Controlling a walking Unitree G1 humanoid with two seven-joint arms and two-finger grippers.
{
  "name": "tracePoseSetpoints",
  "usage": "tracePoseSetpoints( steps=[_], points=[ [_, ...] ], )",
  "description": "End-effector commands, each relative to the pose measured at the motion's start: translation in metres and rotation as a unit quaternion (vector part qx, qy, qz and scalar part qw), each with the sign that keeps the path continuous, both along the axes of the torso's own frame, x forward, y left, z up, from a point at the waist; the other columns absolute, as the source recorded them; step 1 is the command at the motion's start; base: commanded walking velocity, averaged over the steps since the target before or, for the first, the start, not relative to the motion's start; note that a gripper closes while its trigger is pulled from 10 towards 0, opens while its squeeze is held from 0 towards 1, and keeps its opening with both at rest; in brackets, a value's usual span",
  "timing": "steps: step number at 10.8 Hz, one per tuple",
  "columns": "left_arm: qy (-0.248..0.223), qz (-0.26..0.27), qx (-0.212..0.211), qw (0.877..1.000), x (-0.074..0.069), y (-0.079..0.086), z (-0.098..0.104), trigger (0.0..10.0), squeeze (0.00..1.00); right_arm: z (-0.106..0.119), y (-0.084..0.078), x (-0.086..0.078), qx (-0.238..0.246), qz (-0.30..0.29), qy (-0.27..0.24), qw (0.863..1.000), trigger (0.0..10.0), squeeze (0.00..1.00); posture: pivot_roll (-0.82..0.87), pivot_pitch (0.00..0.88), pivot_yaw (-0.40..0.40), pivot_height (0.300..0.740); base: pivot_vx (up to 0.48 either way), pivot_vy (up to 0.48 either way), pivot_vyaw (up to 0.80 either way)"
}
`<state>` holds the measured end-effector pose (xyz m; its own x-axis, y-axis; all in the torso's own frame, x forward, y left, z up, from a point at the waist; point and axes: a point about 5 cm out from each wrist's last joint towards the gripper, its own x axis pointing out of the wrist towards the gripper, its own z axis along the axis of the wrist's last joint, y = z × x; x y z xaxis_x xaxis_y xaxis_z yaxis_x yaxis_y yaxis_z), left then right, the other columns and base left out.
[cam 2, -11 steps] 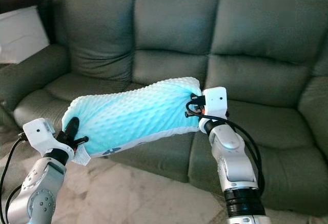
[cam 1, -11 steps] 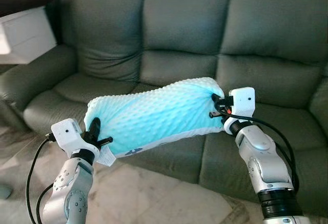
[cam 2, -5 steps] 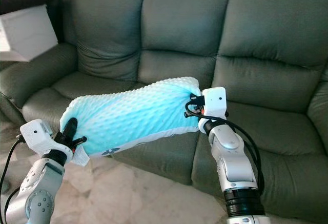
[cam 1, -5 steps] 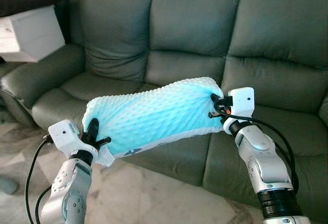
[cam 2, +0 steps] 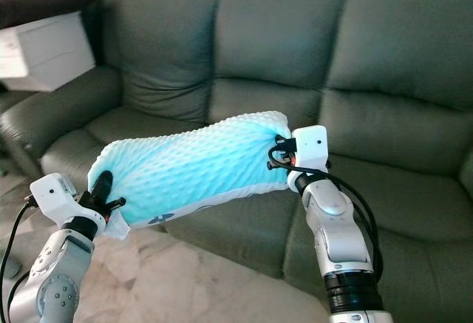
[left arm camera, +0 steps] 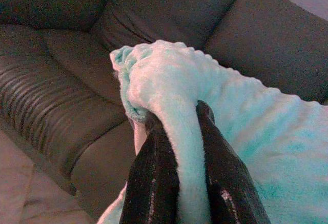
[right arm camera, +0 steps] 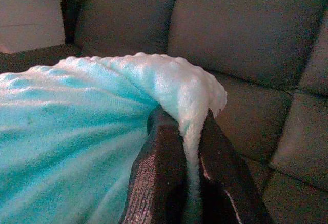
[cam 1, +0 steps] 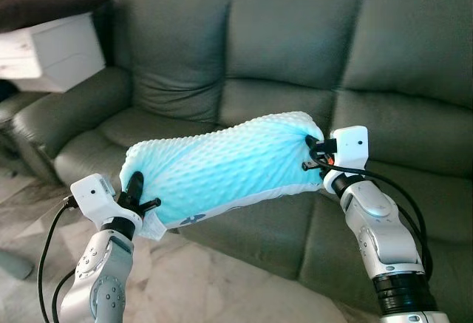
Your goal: Move the pillow to the sofa
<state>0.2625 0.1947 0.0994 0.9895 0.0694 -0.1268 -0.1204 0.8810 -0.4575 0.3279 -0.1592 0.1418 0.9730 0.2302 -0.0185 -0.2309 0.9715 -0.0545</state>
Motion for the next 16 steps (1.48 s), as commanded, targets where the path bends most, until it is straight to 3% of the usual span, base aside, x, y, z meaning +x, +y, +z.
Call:
tracePoseSetpoints(
  steps=[1,6,12,16],
  points=[
    [-0.002,0.005,0.004,1.0,-0.001,0.006,0.002,10.0,0.0,0.007,0.0,0.001,-0.002,-0.002,-0.016,1.0,10.0,0.0,-0.25,0.0,0.072,0.74,0.42,0.0,0.0],
    [0.005,0.0,0.0,1.0,-0.001,0.003,0.0,10.0,0.0,0.006,-0.001,0.001,-0.004,-0.003,-0.016,1.0,10.0,0.0,-0.25,0.0,0.074,0.74,0.39,0.205,0.0],
    [0.023,-0.008,-0.006,1.0,0.002,-0.003,-0.001,10.0,0.0,0.005,0.001,0.001,-0.003,-0.005,-0.014,1.0,10.0,0.0,-0.25,0.0,0.076,0.74,0.0,0.0,0.0],
    [0.025,0.012,0.015,0.999,0.004,0.003,-0.001,10.0,0.0,0.003,0.001,0.001,-0.001,-0.007,-0.009,1.0,10.0,0.0,-0.25,0.0,0.078,0.74,0.0,0.0,-0.72]
  ],
)
